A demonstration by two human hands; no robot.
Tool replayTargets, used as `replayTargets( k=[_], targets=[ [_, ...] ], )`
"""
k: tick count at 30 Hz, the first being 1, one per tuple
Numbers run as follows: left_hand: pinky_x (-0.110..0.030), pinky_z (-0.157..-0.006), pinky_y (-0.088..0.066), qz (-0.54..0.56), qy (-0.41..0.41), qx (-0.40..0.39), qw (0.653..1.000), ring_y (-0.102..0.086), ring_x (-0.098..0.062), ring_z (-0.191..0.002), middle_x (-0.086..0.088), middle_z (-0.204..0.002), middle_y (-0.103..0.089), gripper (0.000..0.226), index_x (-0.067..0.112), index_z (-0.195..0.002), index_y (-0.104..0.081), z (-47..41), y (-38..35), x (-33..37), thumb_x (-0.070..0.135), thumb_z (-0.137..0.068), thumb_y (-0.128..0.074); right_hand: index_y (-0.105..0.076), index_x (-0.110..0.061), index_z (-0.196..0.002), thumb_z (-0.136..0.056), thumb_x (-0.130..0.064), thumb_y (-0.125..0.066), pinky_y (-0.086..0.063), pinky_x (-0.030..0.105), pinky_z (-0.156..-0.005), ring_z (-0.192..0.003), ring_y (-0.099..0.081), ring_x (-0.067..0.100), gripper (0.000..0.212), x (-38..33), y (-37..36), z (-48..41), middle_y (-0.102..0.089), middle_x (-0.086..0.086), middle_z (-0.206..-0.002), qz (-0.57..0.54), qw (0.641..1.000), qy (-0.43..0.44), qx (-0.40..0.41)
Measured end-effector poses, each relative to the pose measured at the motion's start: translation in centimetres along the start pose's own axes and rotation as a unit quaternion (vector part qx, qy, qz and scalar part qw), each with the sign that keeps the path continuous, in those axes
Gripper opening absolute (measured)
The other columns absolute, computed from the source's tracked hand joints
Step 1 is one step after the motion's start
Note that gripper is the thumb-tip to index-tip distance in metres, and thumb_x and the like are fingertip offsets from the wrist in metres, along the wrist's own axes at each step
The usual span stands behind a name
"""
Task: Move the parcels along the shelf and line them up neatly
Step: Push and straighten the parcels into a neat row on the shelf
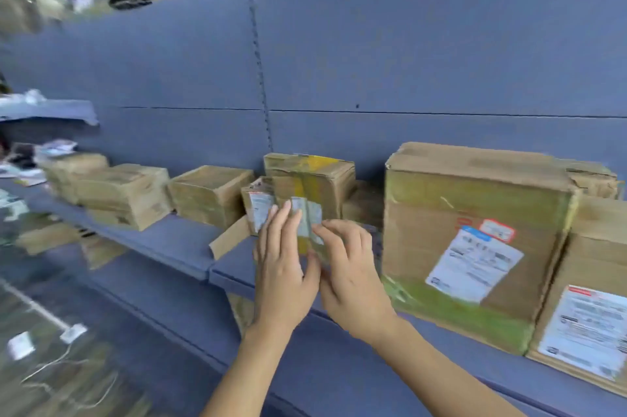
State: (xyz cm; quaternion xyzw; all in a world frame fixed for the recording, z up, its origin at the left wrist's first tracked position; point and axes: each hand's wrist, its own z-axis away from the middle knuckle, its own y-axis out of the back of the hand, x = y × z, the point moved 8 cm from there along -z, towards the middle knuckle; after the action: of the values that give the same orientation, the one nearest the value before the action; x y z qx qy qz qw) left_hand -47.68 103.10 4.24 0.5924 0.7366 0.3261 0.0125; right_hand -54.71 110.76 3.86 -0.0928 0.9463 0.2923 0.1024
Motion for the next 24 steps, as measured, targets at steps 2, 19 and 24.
replayTargets(
  k=[2,19,24],
  targets=[
    [-0.02,-0.116,-0.008,-0.063,0.027,-0.006,0.998,-0.012,-0.005,-0.143,0.007,-0.151,-0.029,0.054,0.015,-0.141,-0.038,1.1,4.0,-4.3,0.029,-0.089,-0.039,-0.038,-0.016,-0.131,-0.091,-0.015,-0.047,-0.034,0.036,-0.103,-0.119,-0.04,0.026,0.042,-3.1,-4.7,-1.3,-0.04,0.006,-0.129,-0.066,0.997,0.001,-0.026],
    [-0.03,-0.107,-0.025,-0.229,0.233,0.031,0.945,-0.039,-0.012,-0.13,0.008,-0.143,-0.04,0.048,0.017,-0.135,-0.046,8.1,21.0,-24.8,0.029,-0.088,-0.042,-0.036,-0.018,-0.142,-0.086,-0.013,-0.057,-0.032,0.027,-0.107,-0.127,-0.025,0.009,0.06,-19.8,-27.3,-7.4,-0.032,-0.004,-0.139,-0.266,0.943,0.061,-0.19],
    [-0.026,-0.105,-0.023,-0.237,0.214,0.035,0.947,-0.033,-0.008,-0.129,0.004,-0.14,-0.044,0.054,0.015,-0.13,-0.051,3.9,20.5,-31.5,0.039,-0.085,-0.034,-0.04,-0.019,-0.139,-0.087,-0.015,-0.057,-0.033,0.027,-0.103,-0.125,-0.026,0.009,0.055,-18.8,-33.3,-12.1,-0.031,-0.006,-0.137,-0.25,0.948,0.08,-0.182]
  ],
)
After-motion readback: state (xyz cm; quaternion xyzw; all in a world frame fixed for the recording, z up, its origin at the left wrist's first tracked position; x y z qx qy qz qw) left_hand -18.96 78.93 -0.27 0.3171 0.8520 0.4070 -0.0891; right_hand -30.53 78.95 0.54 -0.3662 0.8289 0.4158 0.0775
